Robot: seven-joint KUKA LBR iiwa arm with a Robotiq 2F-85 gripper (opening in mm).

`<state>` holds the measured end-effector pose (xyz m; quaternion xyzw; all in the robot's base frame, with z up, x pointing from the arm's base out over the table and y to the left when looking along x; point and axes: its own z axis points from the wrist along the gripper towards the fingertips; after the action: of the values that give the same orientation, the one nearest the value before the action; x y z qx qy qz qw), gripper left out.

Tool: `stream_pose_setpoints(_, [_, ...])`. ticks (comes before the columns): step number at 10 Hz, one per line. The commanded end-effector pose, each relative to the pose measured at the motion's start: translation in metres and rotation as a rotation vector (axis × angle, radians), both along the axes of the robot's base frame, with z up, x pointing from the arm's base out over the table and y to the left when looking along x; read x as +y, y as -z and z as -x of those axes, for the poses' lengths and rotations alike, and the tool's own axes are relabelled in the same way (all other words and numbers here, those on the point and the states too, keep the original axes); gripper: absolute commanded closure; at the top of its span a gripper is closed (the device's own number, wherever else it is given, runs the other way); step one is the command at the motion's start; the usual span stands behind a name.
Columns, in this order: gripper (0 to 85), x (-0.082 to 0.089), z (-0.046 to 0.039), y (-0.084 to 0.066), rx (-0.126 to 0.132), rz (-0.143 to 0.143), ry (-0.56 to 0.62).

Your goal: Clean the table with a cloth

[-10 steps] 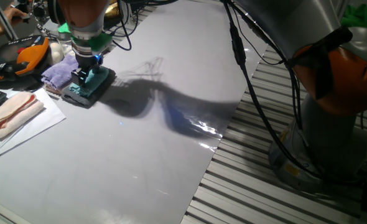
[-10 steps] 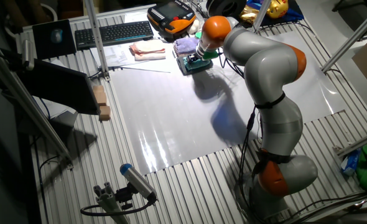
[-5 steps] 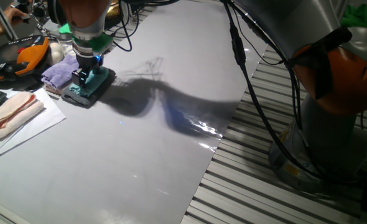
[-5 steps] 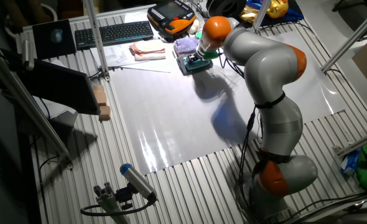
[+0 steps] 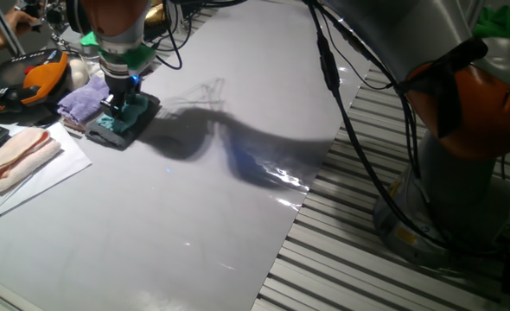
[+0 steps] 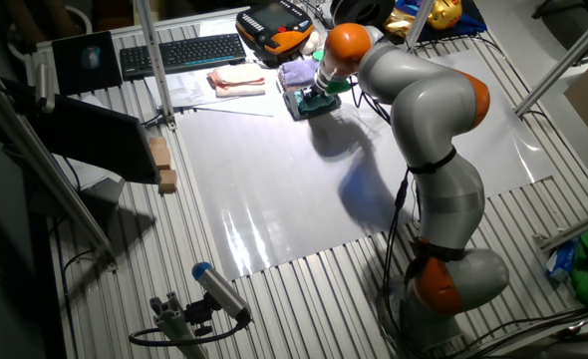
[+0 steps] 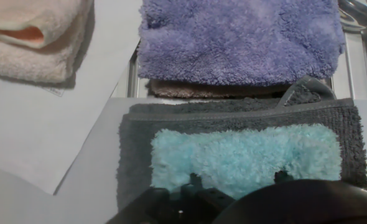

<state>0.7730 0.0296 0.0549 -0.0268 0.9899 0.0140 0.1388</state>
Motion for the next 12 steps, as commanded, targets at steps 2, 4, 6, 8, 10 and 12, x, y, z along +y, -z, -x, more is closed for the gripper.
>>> stream_pose_setpoints(2, [51.0,0.000,-0.0001,-0.004,0.006,0.006,-0.004])
stream_pose_setpoints(4, [68.0,0.000,0.0001,-0.003,0.015,0.008,-0.015])
stream_pose_setpoints(6, [85.0,0.000,0.0002,-0.003,0.023,0.010,-0.029])
stream_pose_setpoints(8, [85.0,0.000,0.0004,-0.004,0.023,0.011,-0.029])
stream_pose_setpoints(10, [85.0,0.000,0.0001,-0.009,0.031,0.012,-0.022])
stream_pose_setpoints(12, [85.0,0.000,0.0002,-0.022,0.048,0.020,-0.016])
